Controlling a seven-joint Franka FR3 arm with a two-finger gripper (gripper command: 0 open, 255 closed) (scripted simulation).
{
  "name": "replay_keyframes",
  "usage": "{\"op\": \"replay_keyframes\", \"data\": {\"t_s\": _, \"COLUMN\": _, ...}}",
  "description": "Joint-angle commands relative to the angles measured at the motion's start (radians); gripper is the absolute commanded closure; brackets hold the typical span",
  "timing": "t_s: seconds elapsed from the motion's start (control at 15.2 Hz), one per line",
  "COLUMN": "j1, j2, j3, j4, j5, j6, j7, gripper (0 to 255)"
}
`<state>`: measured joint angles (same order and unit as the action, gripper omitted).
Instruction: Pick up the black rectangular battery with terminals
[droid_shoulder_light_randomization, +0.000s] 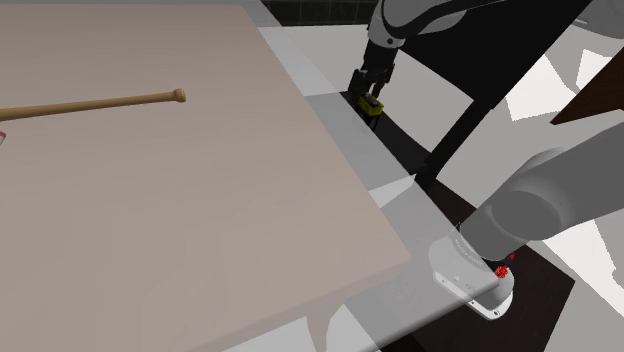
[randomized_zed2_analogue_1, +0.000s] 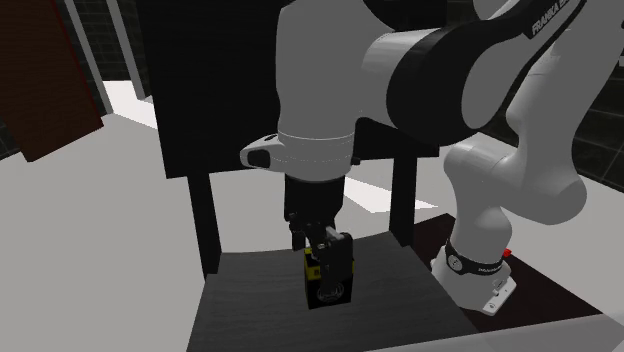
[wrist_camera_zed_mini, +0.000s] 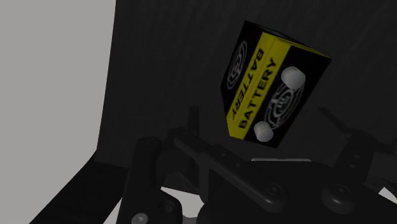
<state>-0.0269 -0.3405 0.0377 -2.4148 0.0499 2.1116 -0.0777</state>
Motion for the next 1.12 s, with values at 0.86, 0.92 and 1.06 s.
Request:
{"op": "replay_keyframes", "data": {"t_s": 0.86, "j1": 0.000, "j2": -0.016, "j3": -0.001, "j4": 0.036, "j5": -0.001, "j6": -0.051, "j7": 0.002, "gripper": 255}}
{"op": "replay_keyframes", "data": {"t_s": 0.92, "j1": 0.000, "j2": -0.020, "j3": -0.001, "j4": 0.046, "j5": -0.001, "j6": -0.066, "j7": 0.002, "gripper": 255}}
{"op": "replay_keyframes", "data": {"t_s": 1.06, "j1": 0.000, "j2": -0.027, "j3": -0.001, "j4": 0.067, "j5": -0.002, "j6": -0.094, "j7": 0.003, "gripper": 255}}
